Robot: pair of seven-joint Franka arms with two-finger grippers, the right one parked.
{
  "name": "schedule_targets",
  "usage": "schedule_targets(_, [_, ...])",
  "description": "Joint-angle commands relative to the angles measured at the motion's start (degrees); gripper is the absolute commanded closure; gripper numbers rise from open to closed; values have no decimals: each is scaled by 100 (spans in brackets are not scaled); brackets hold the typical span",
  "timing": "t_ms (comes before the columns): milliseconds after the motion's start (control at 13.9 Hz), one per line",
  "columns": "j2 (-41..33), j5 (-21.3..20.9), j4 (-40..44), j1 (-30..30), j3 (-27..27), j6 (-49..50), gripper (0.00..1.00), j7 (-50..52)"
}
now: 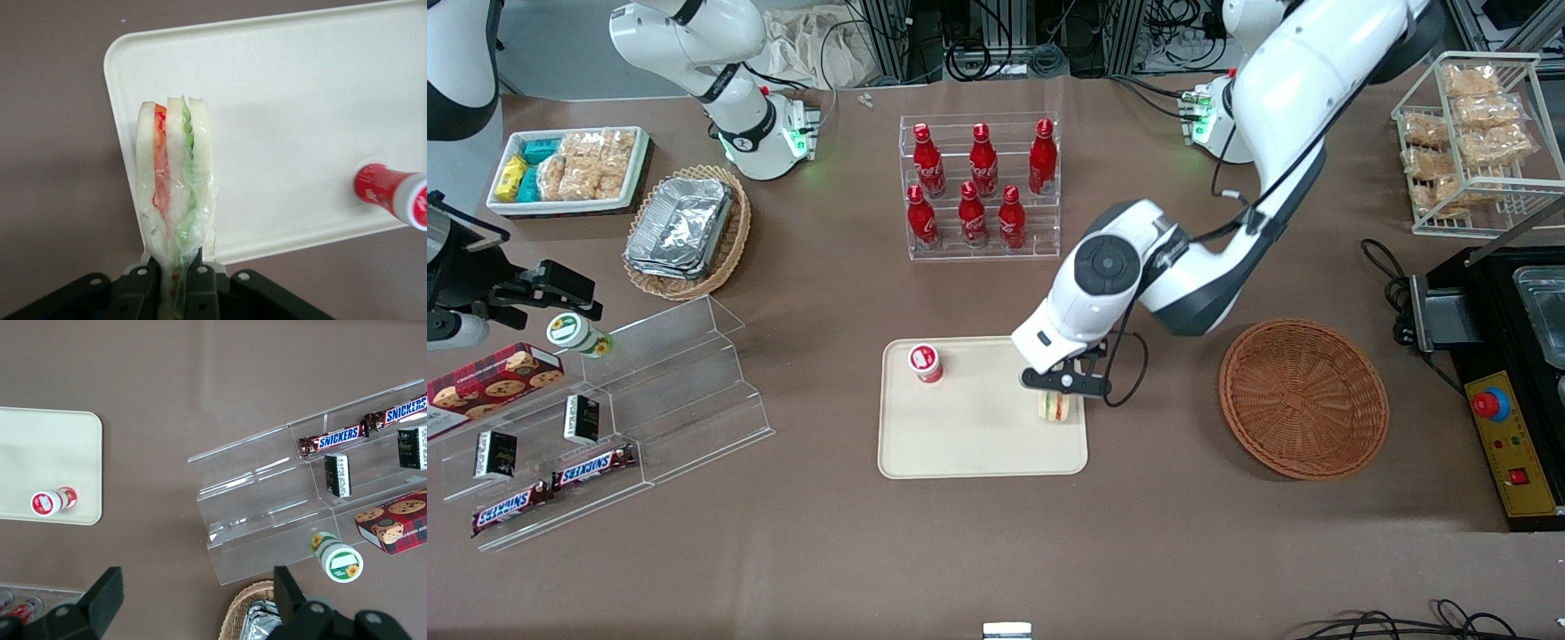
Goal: Place sandwich from basket to tray
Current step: 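Carry the sandwich with the left gripper over to the cream tray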
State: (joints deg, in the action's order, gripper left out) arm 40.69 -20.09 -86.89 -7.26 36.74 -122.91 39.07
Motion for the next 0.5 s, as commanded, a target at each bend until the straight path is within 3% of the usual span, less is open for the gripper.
schedule_targets(0, [369, -372, 155, -38, 17, -233, 100, 74])
schedule_targets(432, [765, -777, 190, -38, 9, -242, 100, 170])
